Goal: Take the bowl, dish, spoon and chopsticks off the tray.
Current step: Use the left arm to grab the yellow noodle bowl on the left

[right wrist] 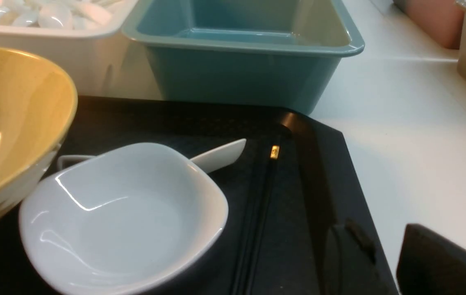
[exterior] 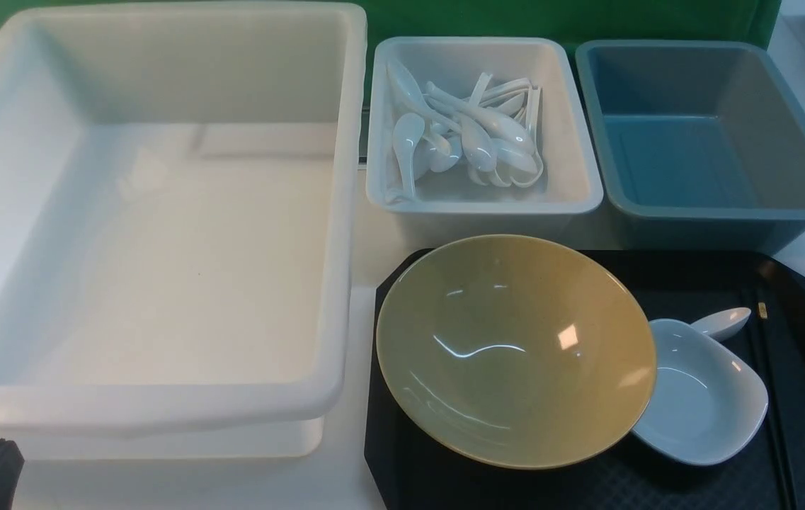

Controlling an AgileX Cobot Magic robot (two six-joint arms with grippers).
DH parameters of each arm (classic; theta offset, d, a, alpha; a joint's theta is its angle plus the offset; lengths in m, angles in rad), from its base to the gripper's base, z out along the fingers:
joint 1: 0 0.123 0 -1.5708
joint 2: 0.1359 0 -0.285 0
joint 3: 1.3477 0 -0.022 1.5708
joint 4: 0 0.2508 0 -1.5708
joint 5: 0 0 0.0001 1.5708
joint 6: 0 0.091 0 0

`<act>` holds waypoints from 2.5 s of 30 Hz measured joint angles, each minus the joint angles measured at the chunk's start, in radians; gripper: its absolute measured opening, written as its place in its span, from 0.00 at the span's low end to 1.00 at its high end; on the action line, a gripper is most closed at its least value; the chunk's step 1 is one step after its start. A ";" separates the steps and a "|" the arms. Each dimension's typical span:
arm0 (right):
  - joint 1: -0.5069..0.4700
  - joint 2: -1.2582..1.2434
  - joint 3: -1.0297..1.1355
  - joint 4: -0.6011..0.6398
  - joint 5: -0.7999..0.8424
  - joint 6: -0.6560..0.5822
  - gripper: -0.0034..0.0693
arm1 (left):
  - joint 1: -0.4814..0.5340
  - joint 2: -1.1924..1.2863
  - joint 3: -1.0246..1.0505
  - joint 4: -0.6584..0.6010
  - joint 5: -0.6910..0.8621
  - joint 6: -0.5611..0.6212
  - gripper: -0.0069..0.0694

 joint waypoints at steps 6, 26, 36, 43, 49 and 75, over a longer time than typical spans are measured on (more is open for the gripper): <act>0.000 0.000 0.000 0.000 0.000 0.000 0.36 | 0.000 0.000 0.000 0.000 0.000 0.000 0.07; 0.000 0.000 0.000 0.000 0.000 0.000 0.37 | 0.000 0.000 0.000 -0.001 0.000 0.000 0.07; 0.000 0.000 0.000 0.000 0.000 0.000 0.37 | 0.000 0.000 0.000 -0.001 0.000 0.000 0.07; 0.000 0.000 0.000 0.000 0.000 0.000 0.37 | 0.000 0.000 0.000 -0.001 0.000 0.000 0.07; 0.000 0.000 0.000 0.000 0.000 0.000 0.37 | 0.000 0.000 0.000 0.068 -0.022 0.015 0.07; 0.000 0.000 0.000 -0.011 -0.810 0.233 0.37 | 0.000 0.000 0.000 0.073 -0.863 -0.109 0.07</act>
